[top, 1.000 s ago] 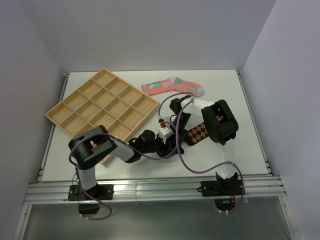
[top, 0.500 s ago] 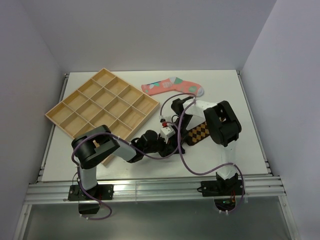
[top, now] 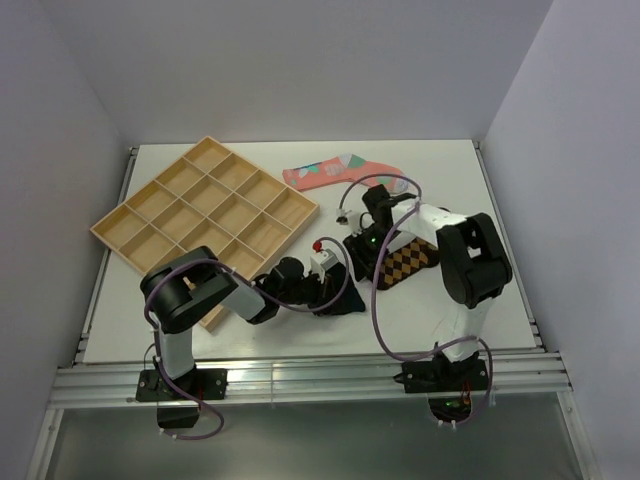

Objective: Roll the socks
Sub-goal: Roll the sock at the center of the board.

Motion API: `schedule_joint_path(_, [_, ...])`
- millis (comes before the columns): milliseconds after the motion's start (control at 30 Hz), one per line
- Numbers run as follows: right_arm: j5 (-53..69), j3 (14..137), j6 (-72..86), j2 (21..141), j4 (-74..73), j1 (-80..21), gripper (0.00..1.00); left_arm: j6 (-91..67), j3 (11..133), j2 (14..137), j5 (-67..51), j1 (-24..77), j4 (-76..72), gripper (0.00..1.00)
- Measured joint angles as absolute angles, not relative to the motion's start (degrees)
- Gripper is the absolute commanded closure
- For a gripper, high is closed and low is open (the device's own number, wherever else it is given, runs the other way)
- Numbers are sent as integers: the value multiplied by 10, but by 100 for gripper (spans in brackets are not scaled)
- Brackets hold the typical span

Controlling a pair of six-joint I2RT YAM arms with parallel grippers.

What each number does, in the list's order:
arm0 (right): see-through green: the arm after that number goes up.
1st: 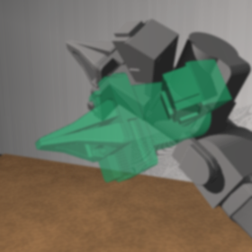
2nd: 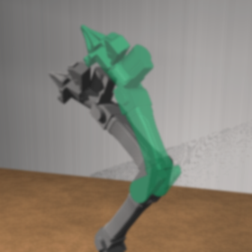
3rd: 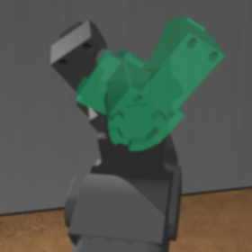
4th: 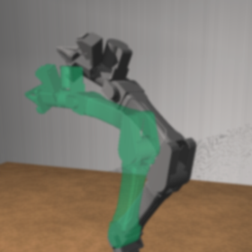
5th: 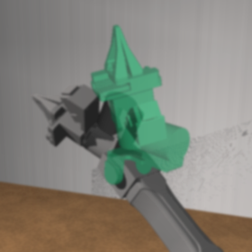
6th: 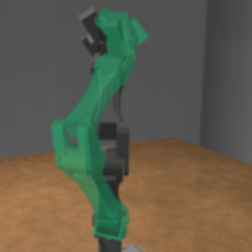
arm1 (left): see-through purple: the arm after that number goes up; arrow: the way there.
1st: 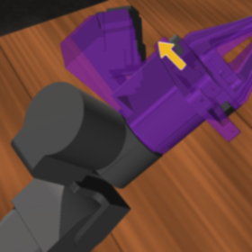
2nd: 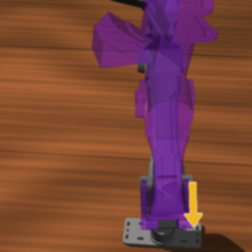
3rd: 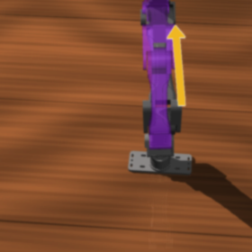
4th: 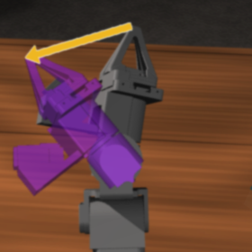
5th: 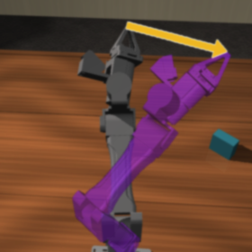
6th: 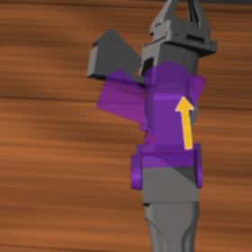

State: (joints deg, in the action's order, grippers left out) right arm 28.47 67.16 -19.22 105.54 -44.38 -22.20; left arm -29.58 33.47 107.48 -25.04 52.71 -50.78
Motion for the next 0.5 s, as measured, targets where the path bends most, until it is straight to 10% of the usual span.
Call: schedule_joint_path(500, [329,551,-359,830,-410,-168,53,-409,391,1087,-371,485,-382,100])
